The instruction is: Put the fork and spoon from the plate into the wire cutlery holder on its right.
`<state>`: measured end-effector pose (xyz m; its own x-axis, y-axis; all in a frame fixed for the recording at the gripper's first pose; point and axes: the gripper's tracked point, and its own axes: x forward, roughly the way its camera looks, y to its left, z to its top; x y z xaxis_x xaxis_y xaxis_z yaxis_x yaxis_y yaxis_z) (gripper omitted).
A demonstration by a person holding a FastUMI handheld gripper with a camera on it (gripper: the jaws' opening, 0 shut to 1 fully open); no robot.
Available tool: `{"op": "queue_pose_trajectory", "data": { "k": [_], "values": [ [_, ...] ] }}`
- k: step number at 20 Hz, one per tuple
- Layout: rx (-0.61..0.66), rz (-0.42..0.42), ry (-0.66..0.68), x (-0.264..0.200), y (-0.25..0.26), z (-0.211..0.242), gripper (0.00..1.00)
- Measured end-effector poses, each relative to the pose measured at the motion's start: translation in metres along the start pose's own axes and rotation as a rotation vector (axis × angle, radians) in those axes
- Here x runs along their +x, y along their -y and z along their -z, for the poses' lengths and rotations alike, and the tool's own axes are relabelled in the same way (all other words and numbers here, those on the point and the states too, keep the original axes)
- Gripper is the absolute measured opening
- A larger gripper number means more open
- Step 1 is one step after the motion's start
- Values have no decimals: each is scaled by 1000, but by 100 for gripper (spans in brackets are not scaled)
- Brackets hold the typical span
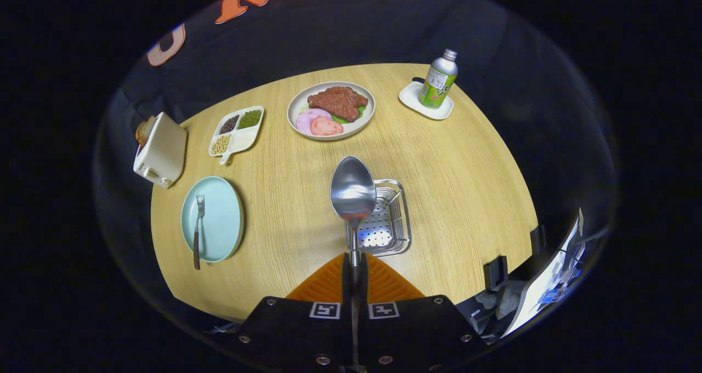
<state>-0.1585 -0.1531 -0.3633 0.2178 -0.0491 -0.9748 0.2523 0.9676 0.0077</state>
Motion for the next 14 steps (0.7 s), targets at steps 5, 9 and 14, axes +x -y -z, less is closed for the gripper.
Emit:
{"op": "queue_pose_trajectory", "data": {
  "k": [5,9,14],
  "values": [
    [-22,49,-53,20,26,10,5],
    [24,39,-20,25,33,-5,9],
    [42,-46,225,-1,9,-70,13]
  ]
}}
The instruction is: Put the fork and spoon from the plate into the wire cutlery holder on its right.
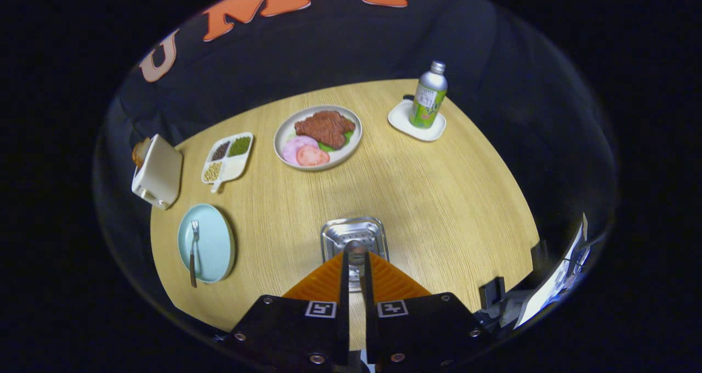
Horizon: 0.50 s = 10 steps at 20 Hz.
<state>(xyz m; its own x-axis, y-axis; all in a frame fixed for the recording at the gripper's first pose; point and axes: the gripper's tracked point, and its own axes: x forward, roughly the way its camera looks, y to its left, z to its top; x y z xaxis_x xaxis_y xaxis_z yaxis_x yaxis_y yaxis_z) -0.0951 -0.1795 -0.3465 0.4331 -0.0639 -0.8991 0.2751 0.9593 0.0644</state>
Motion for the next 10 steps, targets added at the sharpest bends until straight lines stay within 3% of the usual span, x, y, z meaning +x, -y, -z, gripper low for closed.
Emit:
{"op": "queue_pose_trajectory", "data": {
  "k": [1,6,10],
  "values": [
    [0,-21,66,-8,-10,-16,15],
    [-33,-69,477,-59,-54,-106,50],
    [-42,-78,722,-115,-86,-152,74]
  ]
}}
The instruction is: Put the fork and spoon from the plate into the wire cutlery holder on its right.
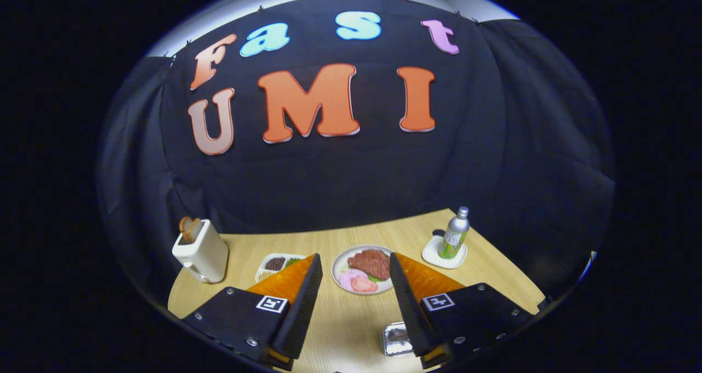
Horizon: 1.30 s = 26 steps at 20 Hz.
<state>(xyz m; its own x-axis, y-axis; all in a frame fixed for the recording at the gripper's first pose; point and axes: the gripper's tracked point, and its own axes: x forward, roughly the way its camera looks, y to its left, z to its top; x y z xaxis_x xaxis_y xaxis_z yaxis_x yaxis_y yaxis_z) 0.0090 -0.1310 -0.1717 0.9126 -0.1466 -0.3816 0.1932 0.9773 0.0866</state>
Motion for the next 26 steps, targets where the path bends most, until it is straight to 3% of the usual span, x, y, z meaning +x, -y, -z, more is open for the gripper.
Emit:
{"op": "queue_pose_trajectory", "data": {
  "k": [4,9,26],
  "values": [
    [-54,4,186,-14,-35,-49,85],
    [-41,-34,324,-27,-82,-91,90],
    [-121,-236,224,-30,-208,-31,91]
  ]
}}
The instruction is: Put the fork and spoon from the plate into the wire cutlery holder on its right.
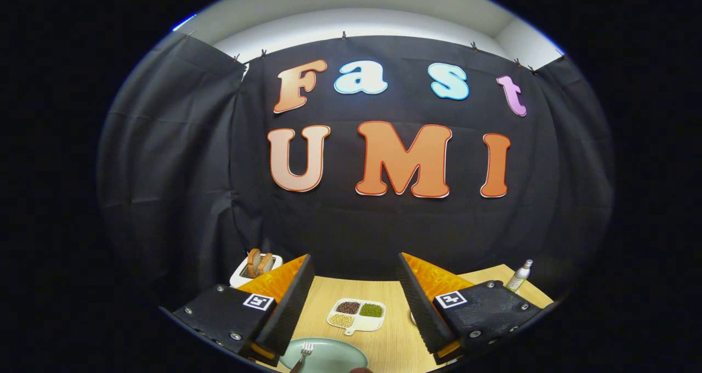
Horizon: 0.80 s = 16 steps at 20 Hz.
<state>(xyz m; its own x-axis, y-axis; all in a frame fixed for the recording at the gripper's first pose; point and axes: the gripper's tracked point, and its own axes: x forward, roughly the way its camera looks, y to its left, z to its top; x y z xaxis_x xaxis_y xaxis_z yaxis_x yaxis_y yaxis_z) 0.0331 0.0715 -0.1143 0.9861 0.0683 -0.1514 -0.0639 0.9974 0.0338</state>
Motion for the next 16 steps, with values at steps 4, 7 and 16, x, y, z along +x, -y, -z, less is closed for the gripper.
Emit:
{"op": "queue_pose_trajectory", "data": {
  "k": [4,7,16],
  "values": [
    [-21,-27,-15,-3,-11,12,91],
    [-13,-55,-24,-3,-21,22,91],
    [-5,-135,-184,1,-65,94,91]
  ]
}}
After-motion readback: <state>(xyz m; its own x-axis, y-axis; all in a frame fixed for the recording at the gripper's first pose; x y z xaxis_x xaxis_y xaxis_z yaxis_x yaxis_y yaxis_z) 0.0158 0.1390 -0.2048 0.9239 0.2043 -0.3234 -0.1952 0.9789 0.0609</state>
